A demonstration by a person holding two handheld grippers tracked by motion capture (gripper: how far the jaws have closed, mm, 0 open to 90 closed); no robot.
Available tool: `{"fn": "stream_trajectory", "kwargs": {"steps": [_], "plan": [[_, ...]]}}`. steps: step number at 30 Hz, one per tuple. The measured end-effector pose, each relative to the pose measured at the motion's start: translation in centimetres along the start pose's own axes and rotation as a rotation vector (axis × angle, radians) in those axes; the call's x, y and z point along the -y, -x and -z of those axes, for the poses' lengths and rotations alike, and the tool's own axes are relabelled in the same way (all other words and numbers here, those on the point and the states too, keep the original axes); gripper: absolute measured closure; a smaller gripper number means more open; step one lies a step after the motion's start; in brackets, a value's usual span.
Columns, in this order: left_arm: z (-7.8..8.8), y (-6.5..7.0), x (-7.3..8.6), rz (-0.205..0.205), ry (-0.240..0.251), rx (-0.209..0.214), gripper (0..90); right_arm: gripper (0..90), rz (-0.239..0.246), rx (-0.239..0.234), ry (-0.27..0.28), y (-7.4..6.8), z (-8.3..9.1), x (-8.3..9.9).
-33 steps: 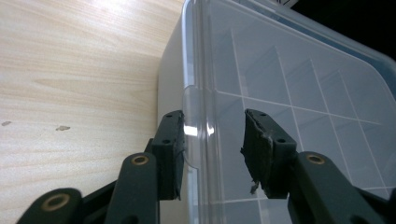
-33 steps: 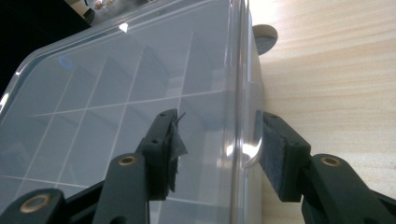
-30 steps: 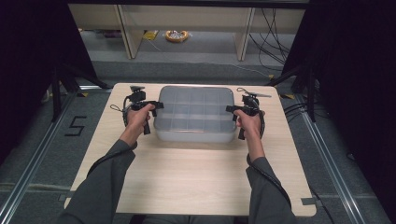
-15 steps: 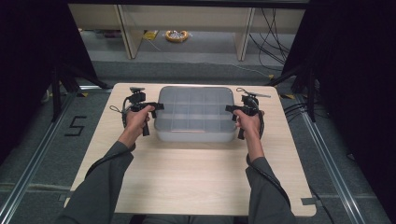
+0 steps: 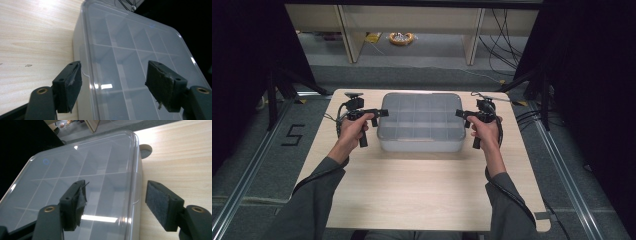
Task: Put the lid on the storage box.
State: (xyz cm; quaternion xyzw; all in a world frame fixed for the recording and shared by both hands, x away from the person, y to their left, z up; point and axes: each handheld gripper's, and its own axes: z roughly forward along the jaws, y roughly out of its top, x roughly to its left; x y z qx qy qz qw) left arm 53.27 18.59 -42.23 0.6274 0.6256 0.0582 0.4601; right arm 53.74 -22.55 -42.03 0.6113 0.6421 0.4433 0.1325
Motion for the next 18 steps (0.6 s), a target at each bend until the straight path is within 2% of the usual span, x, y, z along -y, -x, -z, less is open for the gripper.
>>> {"fn": "stream_trajectory", "kwargs": {"steps": [1,2,3,4,5,6,7,10,11,12,13,18], "plan": [[0.0,0.0,0.0,0.0,0.0,0.0,27.2,33.3,0.0,0.0,0.0,0.0,0.0,0.0],[0.4,0.1,0.2,-0.024,0.005,0.0,26.7,32.4,-0.053,-0.025,-0.018,-0.8,1.0,0.3],[1.1,0.1,0.7,-0.035,0.001,0.007,26.4,32.2,-0.036,-0.018,-0.013,-0.8,1.2,0.4],[1.1,0.1,0.7,-0.035,0.001,0.007,25.9,32.2,0.012,-0.026,0.002,-0.6,1.4,0.5],[1.8,0.3,1.3,-0.05,0.001,0.019,25.7,32.2,-0.023,-0.023,-0.008,-1.0,1.9,0.7],[1.8,0.3,1.3,-0.05,0.001,0.019,25.6,32.2,-0.023,-0.023,-0.008,-1.0,1.9,0.7],[2.2,0.3,1.8,-0.052,0.004,0.029,25.6,32.0,0.006,-0.034,0.004,-1.0,2.2,0.9],[3.1,0.5,3.0,-0.072,-0.004,0.057,24.7,30.5,0.014,-0.058,0.007,-1.3,3.1,1.7],[3.4,0.6,3.5,-0.078,-0.006,0.067,24.4,30.3,0.047,-0.088,0.016,-1.4,3.7,2.5],[3.9,0.6,4.3,-0.089,-0.01,0.085,24.5,30.0,0.066,-0.084,0.017,-1.4,3.9,2.8],[3.9,0.6,4.3,-0.089,-0.01,0.085,24.4,30.0,0.066,-0.084,0.017,-1.4,3.9,2.8],[5.0,0.8,7.3,-0.121,-0.017,0.115,24.4,29.5,0.086,-0.114,0.018,-1.6,5.3,5.1]]}}
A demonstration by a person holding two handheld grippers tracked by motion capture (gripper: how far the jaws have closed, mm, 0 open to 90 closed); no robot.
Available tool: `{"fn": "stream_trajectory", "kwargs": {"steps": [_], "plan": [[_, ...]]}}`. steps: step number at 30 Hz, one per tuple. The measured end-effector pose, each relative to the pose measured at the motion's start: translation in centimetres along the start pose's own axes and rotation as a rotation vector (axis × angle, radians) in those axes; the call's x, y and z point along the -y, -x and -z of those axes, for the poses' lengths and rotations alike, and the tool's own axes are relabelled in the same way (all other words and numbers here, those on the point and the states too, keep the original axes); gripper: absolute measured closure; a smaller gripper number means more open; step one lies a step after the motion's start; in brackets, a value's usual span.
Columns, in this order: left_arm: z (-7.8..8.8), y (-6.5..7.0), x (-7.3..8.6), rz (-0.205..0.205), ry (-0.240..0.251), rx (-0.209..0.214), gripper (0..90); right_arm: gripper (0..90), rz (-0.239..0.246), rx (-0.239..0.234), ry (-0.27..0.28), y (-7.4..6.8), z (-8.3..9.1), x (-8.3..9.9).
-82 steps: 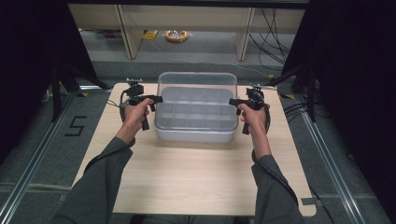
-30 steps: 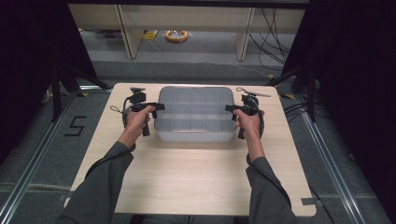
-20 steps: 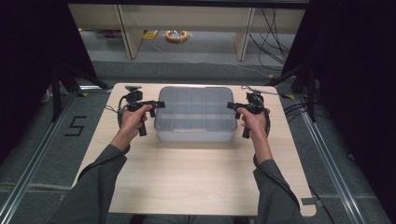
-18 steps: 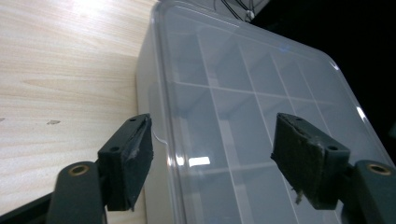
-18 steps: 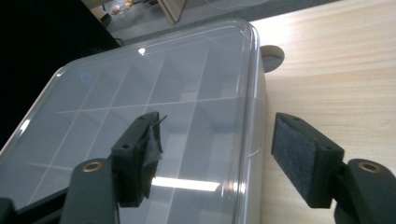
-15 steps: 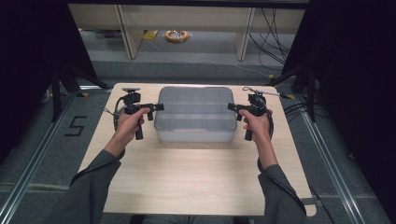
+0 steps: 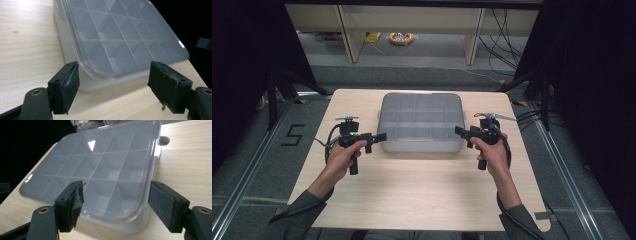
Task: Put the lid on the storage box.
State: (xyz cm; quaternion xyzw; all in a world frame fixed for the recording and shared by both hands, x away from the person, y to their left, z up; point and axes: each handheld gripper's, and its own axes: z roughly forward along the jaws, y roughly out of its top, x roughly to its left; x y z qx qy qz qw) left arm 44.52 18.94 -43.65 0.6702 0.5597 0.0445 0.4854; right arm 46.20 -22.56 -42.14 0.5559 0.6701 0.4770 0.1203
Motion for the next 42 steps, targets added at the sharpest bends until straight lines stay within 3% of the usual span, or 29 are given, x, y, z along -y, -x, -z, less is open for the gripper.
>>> {"fn": "stream_trajectory", "kwargs": {"steps": [3,5,7,9,19,20,21,24,28,29,31,32,34,35,36,38,39,40,41,42], "plan": [[0.3,0.3,0.9,-0.023,-0.005,0.007,24.4,29.1,-0.031,-0.011,-0.007,-0.5,0.5,0.8],[0.6,0.9,2.0,-0.045,-0.011,0.023,24.3,28.5,0.009,-0.018,0.0,-0.4,1.1,1.7],[0.8,1.1,2.4,-0.059,-0.01,0.025,24.2,28.2,0.009,-0.021,-0.003,-0.6,1.2,2.0],[1.0,1.6,3.3,-0.092,-0.002,0.029,24.2,27.6,0.039,-0.023,0.0,-1.0,1.8,2.5],[1.2,2.3,6.6,-0.121,-0.048,0.066,23.7,27.2,0.099,-0.028,-0.024,-2.4,3.2,4.9],[1.2,2.4,6.9,-0.12,-0.049,0.07,23.6,27.2,0.047,-0.038,-0.04,-2.8,3.5,5.2],[1.2,2.4,7.2,-0.126,-0.053,0.067,23.5,27.1,0.094,-0.04,-0.025,-2.5,3.4,5.4],[1.4,2.4,8.2,-0.13,-0.06,0.082,23.2,26.9,0.1,-0.036,-0.034,-2.7,3.7,6.3],[1.7,2.4,9.2,-0.153,-0.058,0.078,22.9,26.8,0.111,-0.037,-0.046,-3.0,4.0,7.4],[1.9,2.4,9.7,-0.177,-0.059,0.065,22.9,26.7,0.128,-0.037,-0.057,-3.1,4.2,8.1],[2.1,2.4,10.2,-0.179,-0.064,0.064,22.8,26.5,0.09,-0.042,-0.066,-3.6,4.4,9.0],[2.1,2.4,10.5,-0.179,-0.065,0.065,22.7,26.5,0.121,-0.045,-0.071,-3.5,4.6,9.3],[2.2,2.4,10.7,-0.179,-0.073,0.071,22.6,26.4,0.123,-0.054,-0.063,-3.5,4.6,9.7],[2.3,2.6,11.2,-0.193,-0.075,0.066,22.6,26.3,0.099,-0.06,-0.066,-3.9,4.8,10.4],[2.3,2.6,11.2,-0.193,-0.075,0.066,22.6,26.2,0.123,-0.067,-0.077,-3.7,4.9,10.6],[2.4,2.7,11.6,-0.194,-0.085,0.076,22.6,26.1,0.128,-0.062,-0.08,-3.8,4.9,10.9],[2.5,2.7,11.8,-0.201,-0.089,0.079,22.5,26.0,0.107,-0.054,-0.096,-4.2,5.1,11.6],[2.8,2.8,12.1,-0.211,-0.089,0.073,22.5,25.9,0.139,-0.061,-0.093,-3.9,5.1,11.9],[2.8,2.8,12.3,-0.209,-0.086,0.076,22.5,25.9,0.121,-0.058,-0.101,-4.1,5.2,12.2],[2.9,2.9,12.5,-0.215,-0.089,0.078,22.4,25.7,0.133,-0.055,-0.106,-4.1,5.3,12.5]]}}
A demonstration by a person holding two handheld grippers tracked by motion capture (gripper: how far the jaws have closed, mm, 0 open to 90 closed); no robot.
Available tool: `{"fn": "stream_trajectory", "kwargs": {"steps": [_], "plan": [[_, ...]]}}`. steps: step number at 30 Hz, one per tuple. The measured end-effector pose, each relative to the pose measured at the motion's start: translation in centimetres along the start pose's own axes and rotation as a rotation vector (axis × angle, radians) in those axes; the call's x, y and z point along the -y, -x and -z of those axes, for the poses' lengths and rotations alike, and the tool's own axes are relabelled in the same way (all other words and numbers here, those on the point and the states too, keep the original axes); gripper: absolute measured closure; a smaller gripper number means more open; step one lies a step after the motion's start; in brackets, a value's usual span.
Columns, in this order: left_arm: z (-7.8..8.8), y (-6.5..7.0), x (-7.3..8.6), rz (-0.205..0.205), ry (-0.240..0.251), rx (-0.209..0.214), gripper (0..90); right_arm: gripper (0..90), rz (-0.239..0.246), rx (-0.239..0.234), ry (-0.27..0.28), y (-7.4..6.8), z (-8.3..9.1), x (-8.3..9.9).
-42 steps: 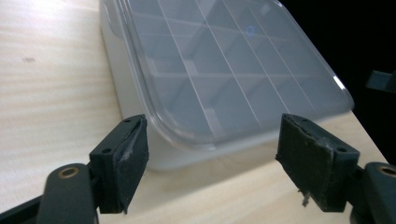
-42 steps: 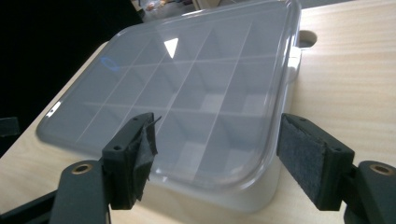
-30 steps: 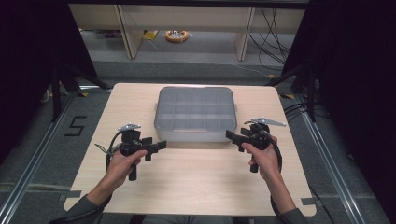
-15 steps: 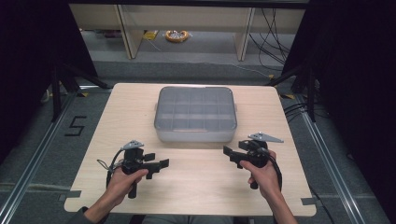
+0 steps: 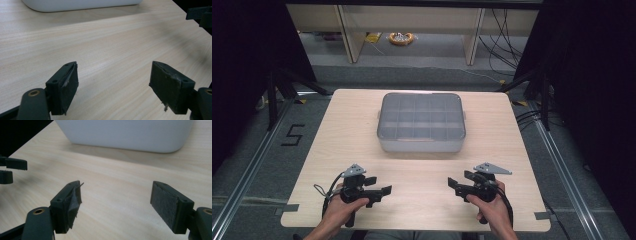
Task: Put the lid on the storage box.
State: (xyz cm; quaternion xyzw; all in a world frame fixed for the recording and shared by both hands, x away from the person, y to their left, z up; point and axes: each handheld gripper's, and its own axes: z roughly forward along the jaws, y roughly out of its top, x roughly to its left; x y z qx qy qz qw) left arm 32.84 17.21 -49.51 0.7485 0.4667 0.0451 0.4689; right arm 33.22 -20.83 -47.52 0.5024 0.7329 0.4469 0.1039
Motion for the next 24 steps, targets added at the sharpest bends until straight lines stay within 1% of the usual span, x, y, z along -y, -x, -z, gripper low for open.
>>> {"fn": "stream_trajectory", "kwargs": {"steps": [1,2,3,4,5,6,7,8,9,10,11,12,13,14,15,16,17,18,19,20,21,22,24], "plan": [[0.0,0.0,0.0,0.0,0.0,0.0,22.4,25.6,-0.01,-0.007,0.001,-0.2,0.0,0.3],[0.1,0.1,0.2,-0.001,-0.002,0.0,22.4,25.6,-0.01,-0.007,0.001,-0.2,0.0,0.3],[0.3,0.3,0.7,-0.01,-0.013,0.002,22.4,25.4,0.029,-0.009,0.001,-0.1,0.3,0.8],[0.3,0.3,0.7,-0.01,-0.013,0.002,22.5,25.4,0.029,-0.009,0.001,-0.1,0.3,0.8],[0.4,0.5,0.9,-0.011,-0.017,0.005,22.5,25.4,0.013,-0.02,-0.009,-0.3,0.4,1.0],[0.5,0.7,1.3,-0.014,-0.024,0.014,22.5,25.3,0.014,-0.013,-0.005,-0.6,0.6,1.5],[0.5,0.7,1.3,-0.014,-0.024,0.014,22.5,25.2,0.018,-0.024,-0.01,-0.6,0.7,1.7],[0.6,0.9,1.5,-0.015,-0.022,0.017,22.5,25.2,0.018,-0.024,-0.01,-0.6,0.7,1.7],[0.7,1.1,1.7,-0.024,-0.028,0.021,22.5,25.0,0.031,-0.015,-0.013,-0.9,0.8,2.2],[0.7,1.1,1.7,-0.024,-0.028,0.021,22.5,25.0,0.031,-0.015,-0.013,-0.9,0.8,2.2],[0.8,1.2,1.8,-0.027,-0.034,0.028,22.5,24.9,0.018,-0.015,-0.02,-1.2,1.1,2.5],[0.9,1.3,1.9,-0.026,-0.031,0.026,22.5,24.8,0.033,-0.028,-0.019,-1.2,1.0,2.8],[1.0,1.3,1.9,-0.03,-0.034,0.027,22.5,24.6,0.033,-0.041,-0.034,-1.5,1.2,3.3],[1.0,1.3,1.9,-0.03,-0.034,0.027,22.6,24.6,0.033,-0.041,-0.034,-1.5,1.2,3.3],[1.0,1.2,1.9,-0.028,-0.034,0.027,22.6,24.5,0.027,-0.051,-0.036,-1.6,1.3,3.5],[1.0,1.2,1.9,-0.023,-0.035,0.027,22.6,24.4,0.04,-0.053,-0.045,-1.7,1.4,3.7],[0.9,1.2,2.0,-0.022,-0.029,0.026,22.6,24.5,0.047,-0.045,-0.052,-1.7,1.5,3.9],[0.9,1.1,2.0,-0.022,-0.034,0.026,22.6,24.4,0.004,-0.055,-0.062,-1.9,1.6,4.0],[0.9,1.1,2.0,-0.022,-0.034,0.025,22.6,24.4,0.028,-0.04,-0.059,-1.7,1.5,4.2],[0.9,1.1,2.0,-0.022,-0.035,0.024,22.6,24.4,0.028,-0.04,-0.059,-1.7,1.5,4.2],[0.9,1.1,2.0,-0.022,-0.036,0.023,22.6,24.4,0.039,-0.04,-0.057,-1.6,1.5,4.2],[0.9,1.1,2.0,-0.023,-0.037,0.017,22.7,24.4,0.003,-0.056,-0.063,-1.8,1.6,4.2],[0.8,1.1,2.0,-0.021,-0.041,0.019,22.7,24.4,0.007,-0.054,-0.058,-1.7,1.5,4.3]]}}
